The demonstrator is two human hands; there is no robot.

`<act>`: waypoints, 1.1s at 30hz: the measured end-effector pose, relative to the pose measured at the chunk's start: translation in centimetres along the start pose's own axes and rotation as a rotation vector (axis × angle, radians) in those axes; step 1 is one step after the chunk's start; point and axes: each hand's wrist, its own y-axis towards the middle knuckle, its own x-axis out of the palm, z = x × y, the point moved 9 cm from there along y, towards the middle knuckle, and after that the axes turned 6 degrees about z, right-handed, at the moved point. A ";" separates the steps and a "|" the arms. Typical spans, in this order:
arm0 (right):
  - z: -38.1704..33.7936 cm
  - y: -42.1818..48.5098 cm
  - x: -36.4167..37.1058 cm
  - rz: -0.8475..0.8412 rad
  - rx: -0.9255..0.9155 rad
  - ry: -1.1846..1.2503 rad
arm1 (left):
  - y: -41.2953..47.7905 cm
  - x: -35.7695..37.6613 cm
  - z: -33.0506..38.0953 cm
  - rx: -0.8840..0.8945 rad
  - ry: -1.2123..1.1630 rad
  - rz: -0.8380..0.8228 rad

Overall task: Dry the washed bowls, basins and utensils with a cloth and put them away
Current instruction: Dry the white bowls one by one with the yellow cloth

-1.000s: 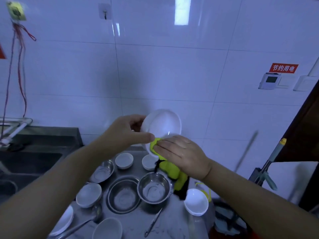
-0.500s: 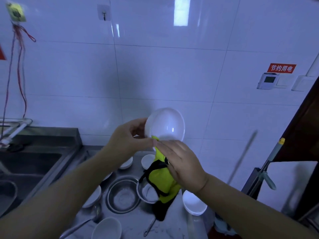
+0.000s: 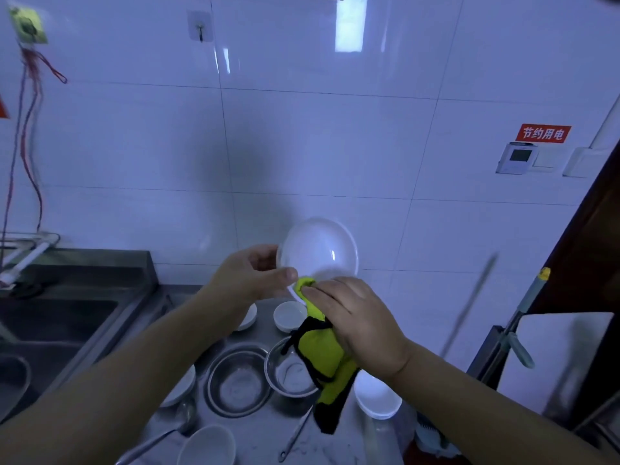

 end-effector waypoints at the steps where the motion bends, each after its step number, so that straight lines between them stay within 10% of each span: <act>1: 0.1 -0.1 0.1 -0.028 0.005 0.001 | 0.0 0.1 0.2 0.000 0.009 -0.015; 14: 1.8 2.5 -2.2 -0.096 0.213 -0.294 | -0.1 0.3 0.7 0.049 0.162 0.019; 21: 0.1 4.0 -0.8 -0.098 0.392 0.276 | 0.3 0.4 0.3 0.060 0.050 0.058; 25: 0.0 1.7 -0.3 -0.231 0.290 0.135 | 0.3 -1.1 0.6 0.051 0.058 0.086; 33: 1.8 3.8 -1.8 0.119 0.375 0.003 | -0.4 0.4 0.0 0.053 0.108 0.017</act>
